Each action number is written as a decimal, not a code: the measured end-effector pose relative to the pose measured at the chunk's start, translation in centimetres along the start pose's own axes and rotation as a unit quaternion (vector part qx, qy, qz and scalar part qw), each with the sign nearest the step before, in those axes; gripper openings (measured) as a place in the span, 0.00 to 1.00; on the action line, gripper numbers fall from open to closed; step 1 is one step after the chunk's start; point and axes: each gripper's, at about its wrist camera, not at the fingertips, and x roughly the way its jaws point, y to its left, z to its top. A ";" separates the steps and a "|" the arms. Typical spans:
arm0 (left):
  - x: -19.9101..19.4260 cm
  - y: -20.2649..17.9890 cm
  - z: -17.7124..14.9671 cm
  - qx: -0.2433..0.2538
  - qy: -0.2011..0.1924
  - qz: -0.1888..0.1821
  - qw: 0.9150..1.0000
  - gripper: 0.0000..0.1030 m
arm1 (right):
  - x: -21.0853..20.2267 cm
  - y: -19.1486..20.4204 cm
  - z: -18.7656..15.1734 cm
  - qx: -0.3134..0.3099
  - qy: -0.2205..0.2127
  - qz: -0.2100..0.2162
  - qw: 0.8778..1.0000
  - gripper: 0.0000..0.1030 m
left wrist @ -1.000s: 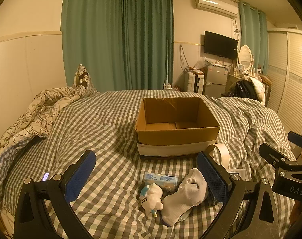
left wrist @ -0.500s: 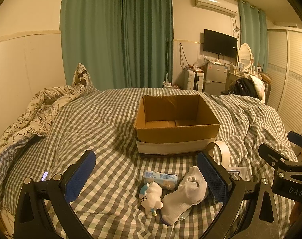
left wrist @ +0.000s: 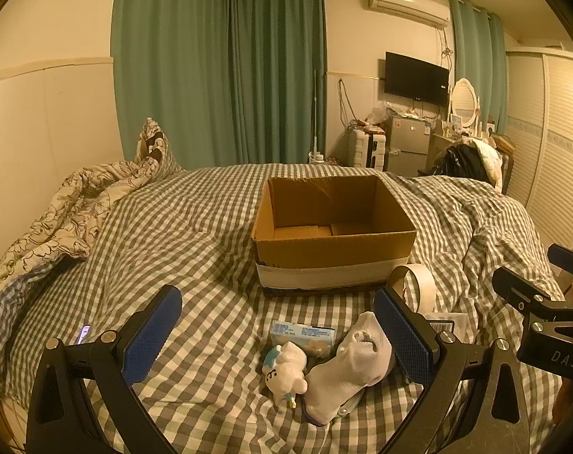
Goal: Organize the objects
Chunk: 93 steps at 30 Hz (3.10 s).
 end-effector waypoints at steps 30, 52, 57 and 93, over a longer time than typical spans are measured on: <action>8.6 -4.7 -7.6 0.090 0.149 -0.023 0.984 1.00 | 13.0 -0.8 -5.2 0.033 0.194 0.051 0.979 0.90; 6.3 -5.3 -3.2 0.086 0.119 -0.107 0.983 0.33 | 7.0 -1.4 -1.9 0.026 0.113 0.076 0.990 0.64; 4.5 -3.9 1.8 0.070 0.066 -0.104 0.990 0.33 | 4.4 -1.4 2.8 0.001 0.053 0.074 0.996 0.64; 22.2 -1.4 11.7 0.035 0.083 -0.075 0.993 0.75 | 22.1 0.4 16.5 -0.036 0.047 0.169 0.984 0.78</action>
